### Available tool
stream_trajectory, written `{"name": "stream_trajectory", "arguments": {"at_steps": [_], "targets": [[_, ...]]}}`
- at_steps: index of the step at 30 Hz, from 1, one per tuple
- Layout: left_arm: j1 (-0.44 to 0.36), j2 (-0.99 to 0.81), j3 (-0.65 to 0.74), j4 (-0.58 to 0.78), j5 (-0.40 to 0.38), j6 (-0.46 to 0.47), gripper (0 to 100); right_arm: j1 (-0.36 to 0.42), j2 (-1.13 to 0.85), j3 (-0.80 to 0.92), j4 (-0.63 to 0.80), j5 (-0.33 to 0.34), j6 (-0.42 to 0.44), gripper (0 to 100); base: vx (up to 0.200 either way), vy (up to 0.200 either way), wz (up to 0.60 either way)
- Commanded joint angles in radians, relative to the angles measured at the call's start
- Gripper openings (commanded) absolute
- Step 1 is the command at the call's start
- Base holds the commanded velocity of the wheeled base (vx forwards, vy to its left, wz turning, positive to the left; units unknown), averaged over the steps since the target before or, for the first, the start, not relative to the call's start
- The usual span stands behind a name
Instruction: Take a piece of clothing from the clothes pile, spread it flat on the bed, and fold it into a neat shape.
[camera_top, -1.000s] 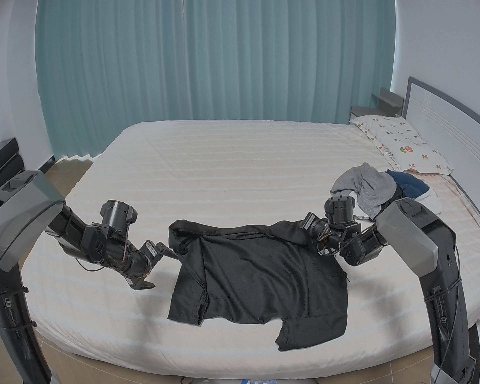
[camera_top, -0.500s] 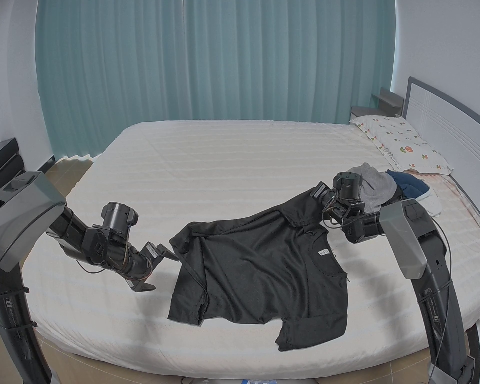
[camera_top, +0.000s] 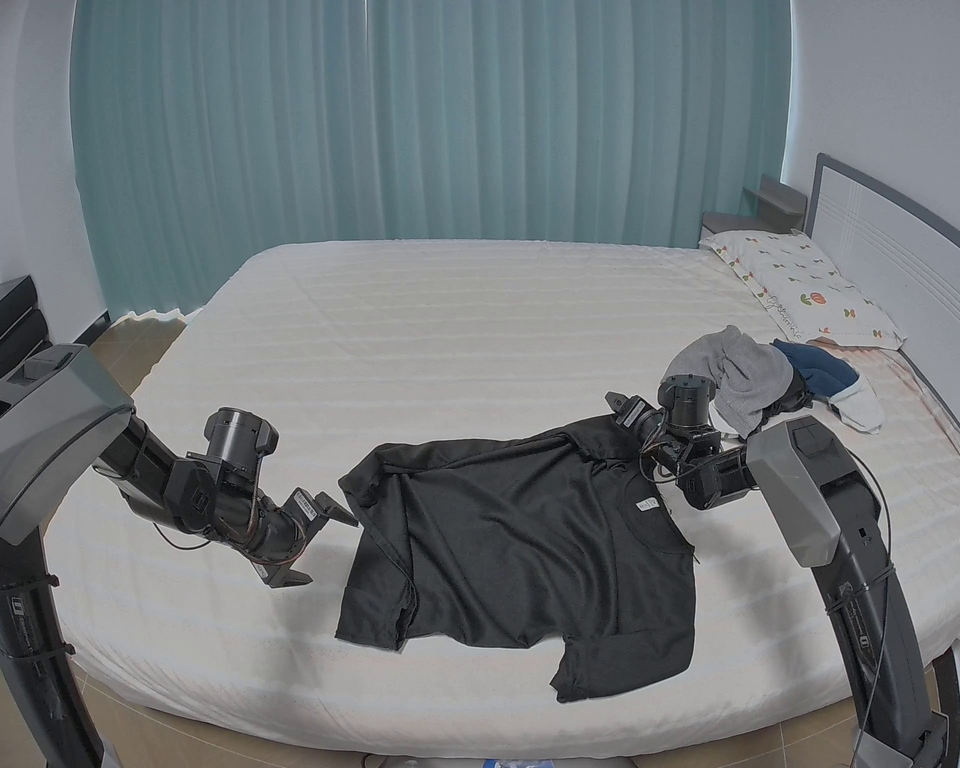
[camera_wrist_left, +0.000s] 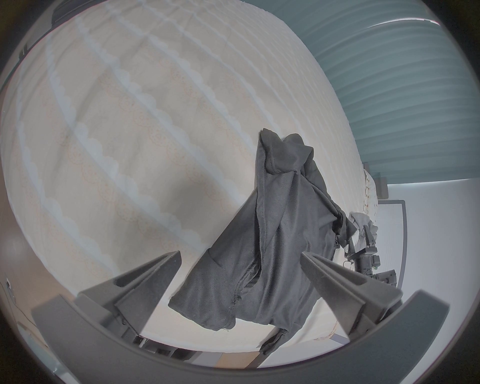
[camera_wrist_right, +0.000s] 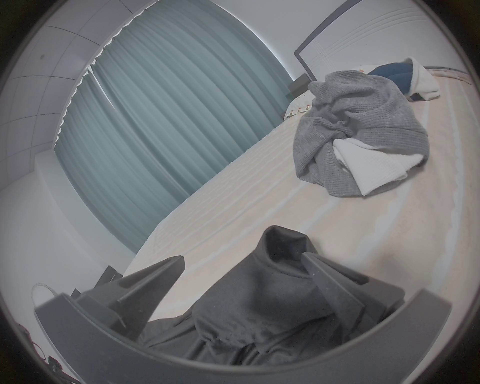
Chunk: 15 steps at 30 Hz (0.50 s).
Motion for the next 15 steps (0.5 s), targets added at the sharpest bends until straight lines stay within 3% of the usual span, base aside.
{"name": "stream_trajectory", "arguments": {"at_steps": [1, 5, 10, 14, 15], "targets": [[0.000, 0.001, 0.004, 0.000, 0.002, -0.001, 100, -0.008, -0.234, 0.340, -0.038, 0.042, 0.017, 100, 0.000, 0.000, 0.00], [-0.001, -0.007, -0.010, 0.002, 0.008, 0.000, 100, -0.020, -0.415, 0.685, -0.147, 0.101, 0.038, 100, 0.000, 0.000, 0.00], [-0.034, -0.079, -0.007, 0.008, 0.026, 0.003, 100, -0.017, -0.592, 0.973, -0.242, 0.153, 0.126, 100, 0.000, 0.000, 0.00], [-0.051, -0.126, 0.007, 0.016, 0.043, 0.003, 100, -0.022, -0.662, 1.092, -0.258, 0.194, 0.178, 100, 0.000, 0.000, 0.00], [-0.052, -0.157, 0.042, 0.014, 0.054, 0.000, 100, -0.023, -0.708, 1.179, -0.282, 0.237, 0.227, 100, 0.000, 0.000, 0.00]]}}
